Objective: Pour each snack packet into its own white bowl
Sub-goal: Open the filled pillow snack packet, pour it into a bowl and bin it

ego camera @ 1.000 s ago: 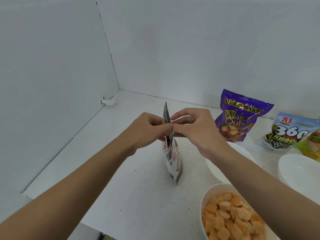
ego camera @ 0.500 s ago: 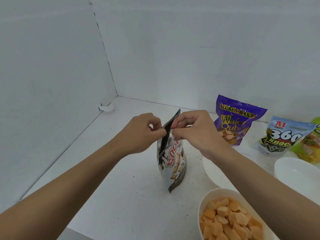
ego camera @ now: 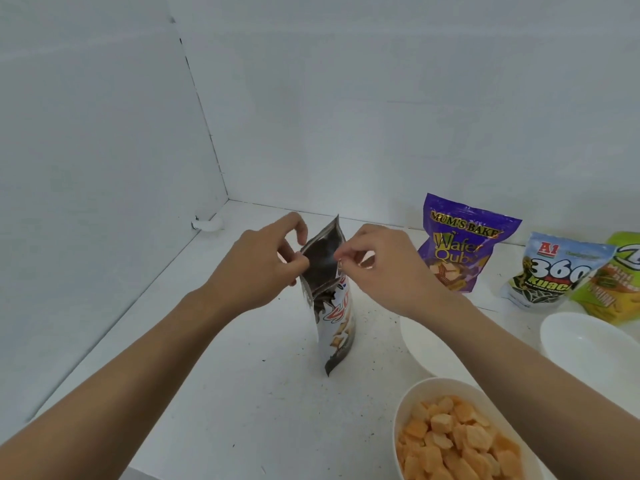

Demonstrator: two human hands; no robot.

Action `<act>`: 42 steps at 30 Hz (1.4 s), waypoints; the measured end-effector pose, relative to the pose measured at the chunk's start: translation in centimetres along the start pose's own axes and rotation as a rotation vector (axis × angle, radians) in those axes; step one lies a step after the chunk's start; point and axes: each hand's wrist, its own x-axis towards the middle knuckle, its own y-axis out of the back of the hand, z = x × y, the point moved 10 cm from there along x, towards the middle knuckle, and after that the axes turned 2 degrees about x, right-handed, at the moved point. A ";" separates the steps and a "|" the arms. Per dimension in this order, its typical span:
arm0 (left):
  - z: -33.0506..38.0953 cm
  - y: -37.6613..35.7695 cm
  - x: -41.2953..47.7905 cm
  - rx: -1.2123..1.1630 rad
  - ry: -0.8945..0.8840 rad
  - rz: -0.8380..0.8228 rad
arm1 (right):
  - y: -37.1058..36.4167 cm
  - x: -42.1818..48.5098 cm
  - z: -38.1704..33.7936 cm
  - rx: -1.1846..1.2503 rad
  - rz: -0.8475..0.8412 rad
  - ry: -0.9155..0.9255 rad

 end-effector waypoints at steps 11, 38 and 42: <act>0.5 -1.1 0.2 0.140 -0.324 -0.249 | -1.2 -0.9 -1.5 -0.159 -0.305 0.349; -0.6 0.4 0.6 0.373 -0.547 0.053 | -0.7 -2.4 -2.7 -0.374 -0.043 0.497; -1.9 2.9 1.1 0.392 -0.453 0.151 | 0.5 -2.1 -1.2 -0.418 0.014 0.386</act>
